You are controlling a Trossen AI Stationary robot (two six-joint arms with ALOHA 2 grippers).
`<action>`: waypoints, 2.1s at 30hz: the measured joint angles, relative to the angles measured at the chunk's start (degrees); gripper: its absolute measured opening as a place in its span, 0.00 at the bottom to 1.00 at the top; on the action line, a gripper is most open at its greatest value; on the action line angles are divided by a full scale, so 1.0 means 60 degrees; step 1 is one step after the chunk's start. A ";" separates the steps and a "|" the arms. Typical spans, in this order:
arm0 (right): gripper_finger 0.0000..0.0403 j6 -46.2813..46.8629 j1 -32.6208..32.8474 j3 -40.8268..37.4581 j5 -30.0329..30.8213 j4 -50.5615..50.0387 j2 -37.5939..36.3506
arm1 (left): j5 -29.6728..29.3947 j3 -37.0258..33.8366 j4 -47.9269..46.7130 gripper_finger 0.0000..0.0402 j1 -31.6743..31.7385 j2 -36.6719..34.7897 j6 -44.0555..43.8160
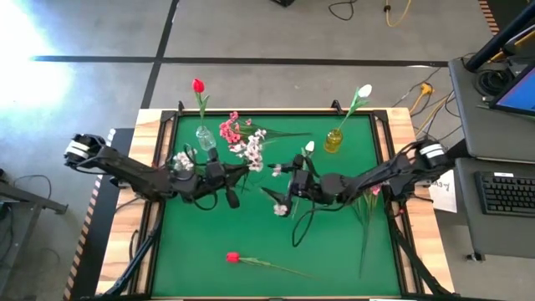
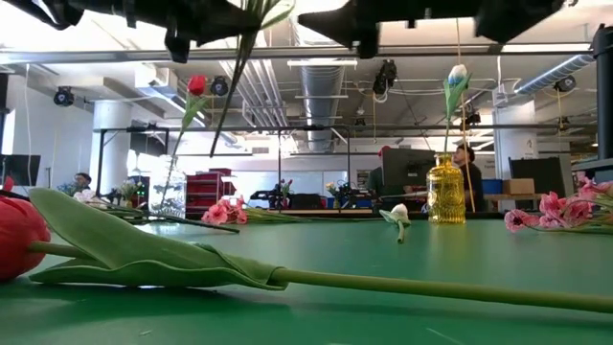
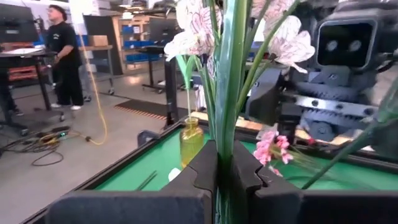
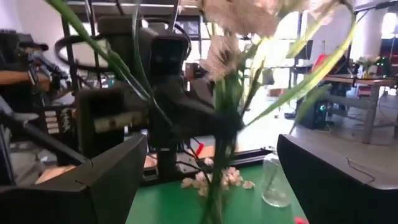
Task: Sort flowers into vase by color
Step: Put the bottom white flowers into the yellow vase
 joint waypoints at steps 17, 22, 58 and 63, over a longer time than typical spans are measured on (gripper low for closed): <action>0.87 0.0443 -0.0139 0.1462 0.1463 -0.0288 0.0968 | 0.0031 0.0361 0.0128 0.00 -0.0216 0.0745 -0.0149; 0.86 0.0594 -0.0169 0.1519 0.0973 -0.0425 0.0961 | 0.0677 0.0394 0.0092 0.00 -0.0255 0.0771 -0.0151; 0.05 0.1226 -0.0213 0.1538 0.0600 -0.5150 -0.1630 | 0.1044 0.0409 -0.4378 0.54 -0.0266 -0.1430 -0.1635; 0.04 0.1085 -0.0353 0.1538 0.2115 -0.7186 -0.2962 | 0.1042 0.0409 -0.5521 0.52 -0.0266 -0.2169 -0.2302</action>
